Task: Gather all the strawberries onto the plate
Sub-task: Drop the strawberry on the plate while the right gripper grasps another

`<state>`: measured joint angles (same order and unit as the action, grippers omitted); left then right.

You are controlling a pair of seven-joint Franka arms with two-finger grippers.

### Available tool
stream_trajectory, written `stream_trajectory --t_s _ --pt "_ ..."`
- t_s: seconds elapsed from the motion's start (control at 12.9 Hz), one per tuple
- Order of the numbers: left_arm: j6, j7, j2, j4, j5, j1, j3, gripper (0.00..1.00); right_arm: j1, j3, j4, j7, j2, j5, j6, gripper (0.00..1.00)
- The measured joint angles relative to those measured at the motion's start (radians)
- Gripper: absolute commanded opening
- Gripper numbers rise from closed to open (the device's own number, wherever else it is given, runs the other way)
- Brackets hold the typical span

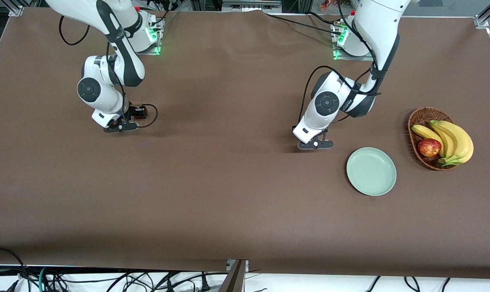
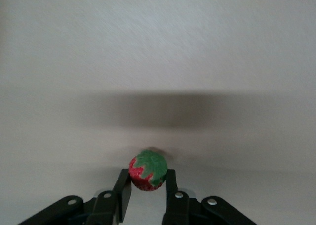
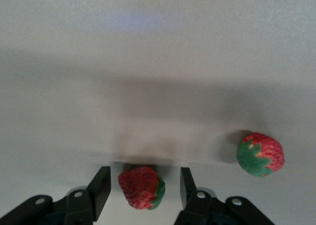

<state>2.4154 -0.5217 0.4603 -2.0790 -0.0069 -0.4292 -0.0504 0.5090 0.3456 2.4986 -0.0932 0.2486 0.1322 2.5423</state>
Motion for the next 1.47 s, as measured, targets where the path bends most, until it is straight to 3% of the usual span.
stream_trajectory --t_s 0.15,0.31,0.46,0.7,0.93,1.01,1.08,1.16,1.47 --pt "-0.137 0.089 -0.021 0.072 0.001 0.047 0.013 0.04 0.0 0.0 0.007 0.0 0.006 0.0 0.005 0.52" --pt "-0.274 0.223 -0.042 0.165 0.003 0.124 0.017 0.05 0.001 -0.001 0.012 0.0 0.007 0.0 0.006 0.36" --pt "-0.321 0.38 -0.049 0.219 0.041 0.207 0.021 0.05 0.001 -0.001 0.012 0.0 0.005 0.0 0.006 0.22" --pt "-0.318 0.589 -0.022 0.25 0.155 0.311 0.022 0.09 0.001 -0.001 0.012 0.0 0.005 0.0 0.006 0.22" --pt "-0.248 0.665 0.075 0.283 0.204 0.33 0.021 0.09 0.004 -0.015 -0.001 0.001 0.005 0.0 0.016 0.22" --pt "-0.216 0.672 0.112 0.289 0.212 0.335 0.021 0.15 0.006 -0.029 -0.015 0.004 0.004 0.001 0.018 0.22" --pt "-0.198 0.694 0.14 0.295 0.213 0.342 0.021 0.45 0.008 -0.046 -0.033 0.013 0.004 0.001 0.019 0.22" --pt "-0.191 0.72 0.155 0.301 0.213 0.348 0.021 0.99 0.01 -0.062 -0.056 0.022 0.005 0.001 0.02 0.22" --pt "-0.191 0.75 0.161 0.327 0.213 0.352 0.019 1.0 0.018 -0.126 -0.275 0.049 0.094 0.026 -0.049 0.23"
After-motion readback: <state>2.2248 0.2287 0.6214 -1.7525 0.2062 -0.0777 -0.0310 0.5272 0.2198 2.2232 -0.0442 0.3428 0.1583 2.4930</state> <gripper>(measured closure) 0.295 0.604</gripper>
